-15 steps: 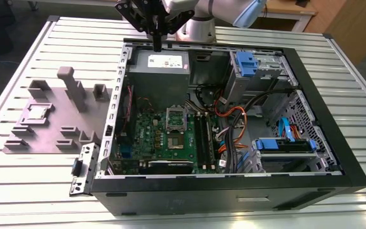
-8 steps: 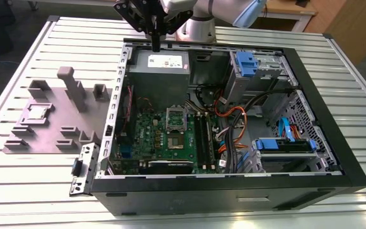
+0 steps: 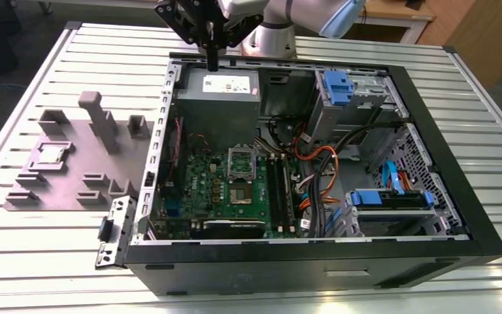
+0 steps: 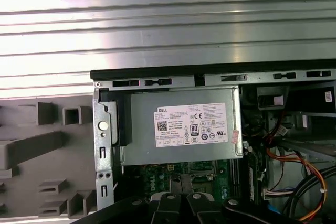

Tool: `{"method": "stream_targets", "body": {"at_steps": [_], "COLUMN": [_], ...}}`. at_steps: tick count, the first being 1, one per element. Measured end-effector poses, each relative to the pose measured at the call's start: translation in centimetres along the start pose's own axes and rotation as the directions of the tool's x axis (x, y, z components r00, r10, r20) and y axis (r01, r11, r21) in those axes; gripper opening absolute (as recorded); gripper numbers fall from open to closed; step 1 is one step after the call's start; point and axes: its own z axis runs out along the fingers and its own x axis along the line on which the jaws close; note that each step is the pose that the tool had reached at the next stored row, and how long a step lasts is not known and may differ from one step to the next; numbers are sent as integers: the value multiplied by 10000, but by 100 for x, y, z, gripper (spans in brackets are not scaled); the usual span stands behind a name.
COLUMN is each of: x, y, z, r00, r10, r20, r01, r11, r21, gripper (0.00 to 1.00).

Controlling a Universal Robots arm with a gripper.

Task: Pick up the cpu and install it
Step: 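Reach for the cpu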

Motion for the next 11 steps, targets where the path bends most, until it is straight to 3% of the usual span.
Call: {"method": "stream_targets", "body": {"at_steps": [11], "x": [30], "y": [-3], "z": [2], "r00": [10000], "r10": [0], "r20": [-4], "r01": [0], "r11": [10000], "r21": [0], "gripper": [11]}}
